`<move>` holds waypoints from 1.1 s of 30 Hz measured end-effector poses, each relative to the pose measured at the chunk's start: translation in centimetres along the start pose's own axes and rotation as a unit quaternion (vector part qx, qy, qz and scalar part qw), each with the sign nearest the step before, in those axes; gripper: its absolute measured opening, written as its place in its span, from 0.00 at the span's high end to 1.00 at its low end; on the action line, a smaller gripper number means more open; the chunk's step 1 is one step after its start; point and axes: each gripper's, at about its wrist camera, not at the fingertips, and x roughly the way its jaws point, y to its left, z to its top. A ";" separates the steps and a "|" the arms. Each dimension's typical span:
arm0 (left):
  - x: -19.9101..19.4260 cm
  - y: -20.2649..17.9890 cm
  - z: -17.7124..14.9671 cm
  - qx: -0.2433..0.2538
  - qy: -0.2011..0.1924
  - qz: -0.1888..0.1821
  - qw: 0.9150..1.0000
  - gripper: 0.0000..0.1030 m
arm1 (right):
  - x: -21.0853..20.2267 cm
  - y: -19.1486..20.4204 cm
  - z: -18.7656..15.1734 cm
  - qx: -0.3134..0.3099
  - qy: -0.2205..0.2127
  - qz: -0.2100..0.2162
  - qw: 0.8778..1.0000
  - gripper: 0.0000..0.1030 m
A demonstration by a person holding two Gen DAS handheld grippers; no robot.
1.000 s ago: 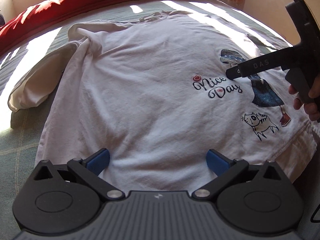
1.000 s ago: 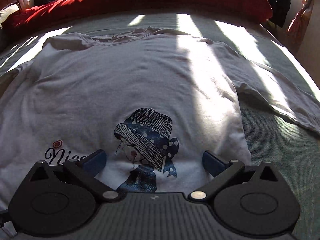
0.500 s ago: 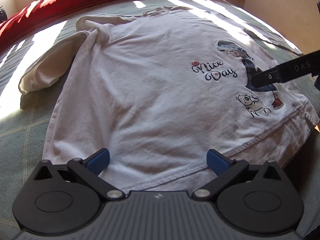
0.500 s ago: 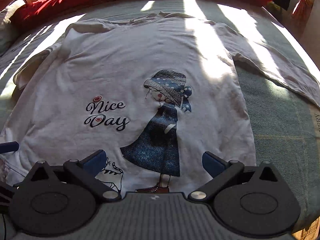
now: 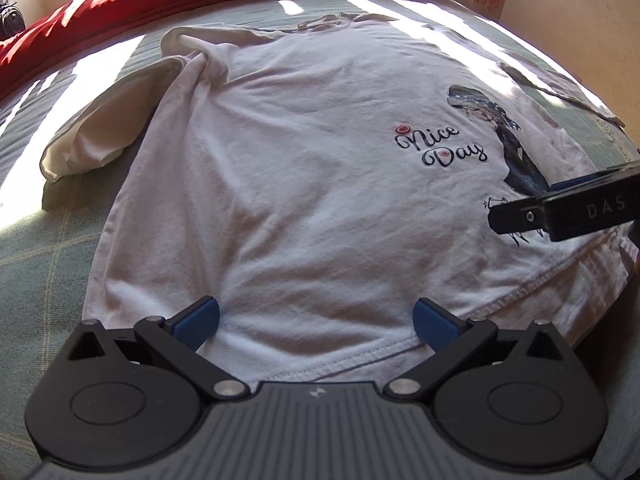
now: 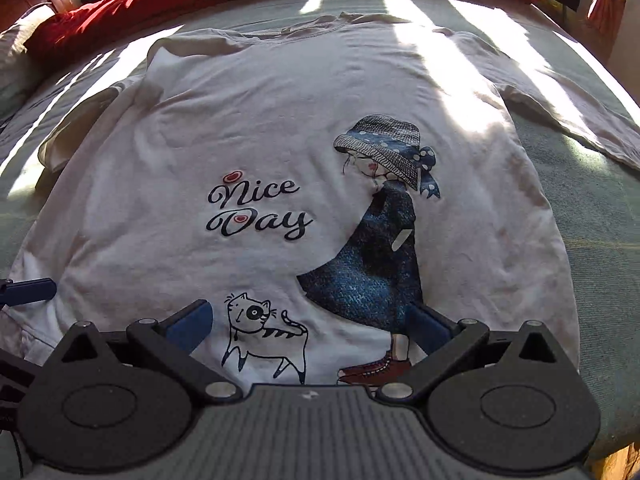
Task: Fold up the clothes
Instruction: 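Lift the right tool off the shirt and hold both tools above it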
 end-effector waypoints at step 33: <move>-4.3 7.3 5.9 -0.054 -0.074 0.090 0.992 0.07 | 3.5 3.9 12.2 -0.094 -0.071 0.141 0.983 0.00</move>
